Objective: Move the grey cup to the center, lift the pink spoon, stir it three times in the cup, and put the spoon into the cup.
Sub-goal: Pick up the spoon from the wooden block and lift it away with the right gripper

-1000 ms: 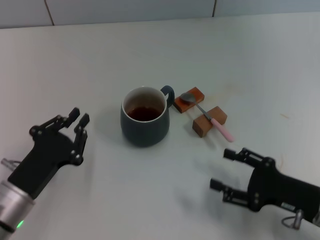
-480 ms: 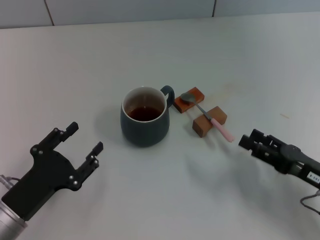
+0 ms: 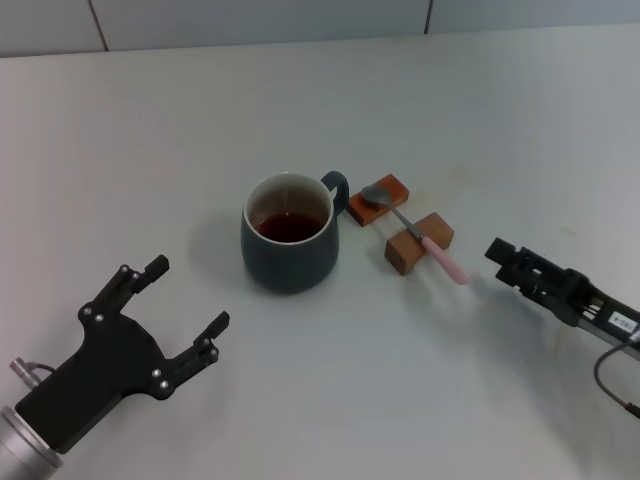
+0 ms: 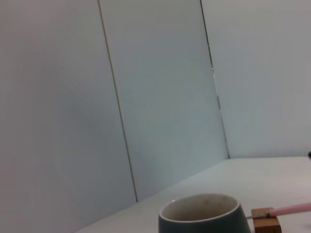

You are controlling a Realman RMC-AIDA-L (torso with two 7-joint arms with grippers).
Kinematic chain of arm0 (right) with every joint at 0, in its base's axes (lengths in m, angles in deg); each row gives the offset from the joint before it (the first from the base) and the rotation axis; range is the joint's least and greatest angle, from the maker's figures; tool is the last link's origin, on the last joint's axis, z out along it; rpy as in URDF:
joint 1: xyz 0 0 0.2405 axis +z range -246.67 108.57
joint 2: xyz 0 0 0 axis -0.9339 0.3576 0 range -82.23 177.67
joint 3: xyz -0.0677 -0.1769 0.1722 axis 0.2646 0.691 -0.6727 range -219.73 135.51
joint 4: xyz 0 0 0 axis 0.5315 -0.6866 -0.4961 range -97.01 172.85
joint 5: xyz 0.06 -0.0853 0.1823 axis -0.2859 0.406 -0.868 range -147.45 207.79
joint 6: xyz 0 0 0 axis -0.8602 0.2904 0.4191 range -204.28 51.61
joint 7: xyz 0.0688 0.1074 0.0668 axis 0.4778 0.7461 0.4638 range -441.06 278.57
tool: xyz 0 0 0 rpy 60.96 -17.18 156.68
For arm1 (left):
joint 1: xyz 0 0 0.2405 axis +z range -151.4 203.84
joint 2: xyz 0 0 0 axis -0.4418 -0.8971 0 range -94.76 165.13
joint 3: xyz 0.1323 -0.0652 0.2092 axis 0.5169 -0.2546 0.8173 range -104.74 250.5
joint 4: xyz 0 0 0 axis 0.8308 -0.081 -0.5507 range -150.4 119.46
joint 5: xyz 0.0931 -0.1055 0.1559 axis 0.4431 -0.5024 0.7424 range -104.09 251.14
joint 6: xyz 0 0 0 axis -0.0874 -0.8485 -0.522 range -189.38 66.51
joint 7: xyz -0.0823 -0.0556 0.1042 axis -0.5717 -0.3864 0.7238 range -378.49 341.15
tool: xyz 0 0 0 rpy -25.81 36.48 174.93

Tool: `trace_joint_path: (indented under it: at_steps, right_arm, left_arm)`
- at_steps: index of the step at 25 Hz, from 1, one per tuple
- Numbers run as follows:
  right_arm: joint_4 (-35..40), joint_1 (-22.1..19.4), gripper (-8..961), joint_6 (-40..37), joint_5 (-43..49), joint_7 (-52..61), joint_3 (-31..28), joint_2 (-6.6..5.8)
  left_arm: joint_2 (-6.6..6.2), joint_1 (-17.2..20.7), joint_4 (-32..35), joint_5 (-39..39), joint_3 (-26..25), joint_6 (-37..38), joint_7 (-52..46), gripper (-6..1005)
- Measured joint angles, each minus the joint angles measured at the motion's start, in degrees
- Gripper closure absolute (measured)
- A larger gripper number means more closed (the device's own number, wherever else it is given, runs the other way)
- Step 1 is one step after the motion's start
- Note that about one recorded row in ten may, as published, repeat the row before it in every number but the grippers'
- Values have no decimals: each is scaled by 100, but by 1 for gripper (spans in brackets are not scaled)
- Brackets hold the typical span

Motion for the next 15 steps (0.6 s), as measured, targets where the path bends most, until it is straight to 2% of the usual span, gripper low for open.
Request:
trace_joint_path:
  at_steps: [2,15]
  right_arm:
    - [-43,73,143,176,21,5,53,9]
    - [-201,317,143,425,28,-92,397,39]
  left_arm:
    - [4,1,2,0,0,-6,14,137]
    - [15,38,-64,0,0,32,218,139]
